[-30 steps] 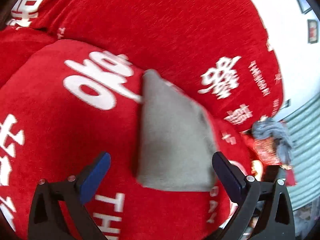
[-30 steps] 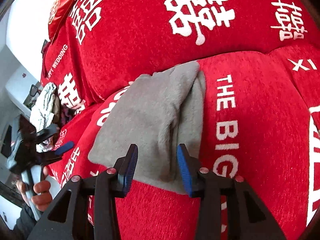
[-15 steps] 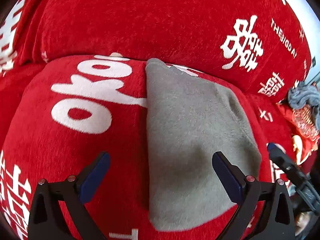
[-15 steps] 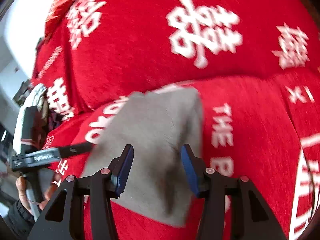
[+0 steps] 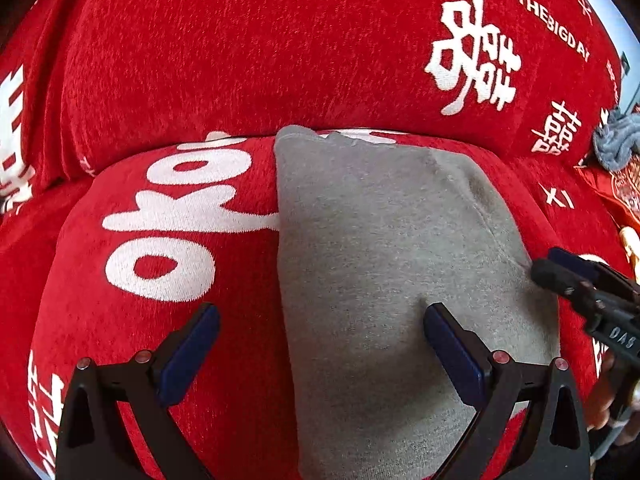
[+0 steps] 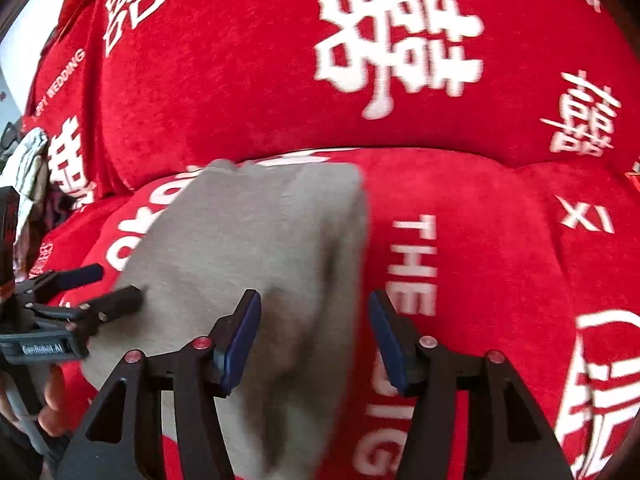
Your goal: Fold small clothes
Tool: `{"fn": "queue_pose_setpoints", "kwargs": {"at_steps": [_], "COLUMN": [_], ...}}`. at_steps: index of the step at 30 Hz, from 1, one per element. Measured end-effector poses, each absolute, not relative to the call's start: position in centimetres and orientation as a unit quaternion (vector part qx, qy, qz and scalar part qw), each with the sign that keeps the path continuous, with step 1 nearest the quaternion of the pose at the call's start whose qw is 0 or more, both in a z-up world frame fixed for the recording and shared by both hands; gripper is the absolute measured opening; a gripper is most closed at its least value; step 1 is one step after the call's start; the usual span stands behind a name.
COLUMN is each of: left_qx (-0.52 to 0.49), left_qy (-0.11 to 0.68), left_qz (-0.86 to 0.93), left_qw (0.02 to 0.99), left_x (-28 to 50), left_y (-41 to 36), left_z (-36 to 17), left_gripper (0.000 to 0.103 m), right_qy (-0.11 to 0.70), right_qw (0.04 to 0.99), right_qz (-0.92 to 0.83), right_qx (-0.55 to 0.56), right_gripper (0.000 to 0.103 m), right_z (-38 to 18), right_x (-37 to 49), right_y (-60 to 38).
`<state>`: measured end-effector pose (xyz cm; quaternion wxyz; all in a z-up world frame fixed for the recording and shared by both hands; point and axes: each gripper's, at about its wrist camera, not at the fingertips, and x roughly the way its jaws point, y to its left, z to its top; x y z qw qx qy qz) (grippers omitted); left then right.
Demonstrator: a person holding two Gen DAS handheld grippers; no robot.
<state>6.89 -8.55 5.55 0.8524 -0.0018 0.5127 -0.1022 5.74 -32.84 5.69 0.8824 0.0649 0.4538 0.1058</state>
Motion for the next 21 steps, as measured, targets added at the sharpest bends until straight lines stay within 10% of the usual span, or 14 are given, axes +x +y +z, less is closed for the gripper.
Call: {"fn": "queue_pose_setpoints", "kwargs": {"at_steps": [16,21], "left_qx": [-0.136,-0.119], "left_qy": [0.592,0.578], "left_qz": [-0.211,-0.206], "left_qw": [0.766,0.781], "left_x": [10.4,10.7], "left_y": [-8.4,-9.0], "left_z": [1.6,2.2], "left_gripper": [0.094,0.069], "right_qy": [0.515,0.51], "right_qw": [0.805,0.818], "right_qz": [0.172,0.17], "right_qx": [0.238,0.208], "right_gripper": [0.07,0.045], "right_z": [0.9,1.0], "right_x": [8.8,9.9], "right_y": [-33.8,-31.9]}}
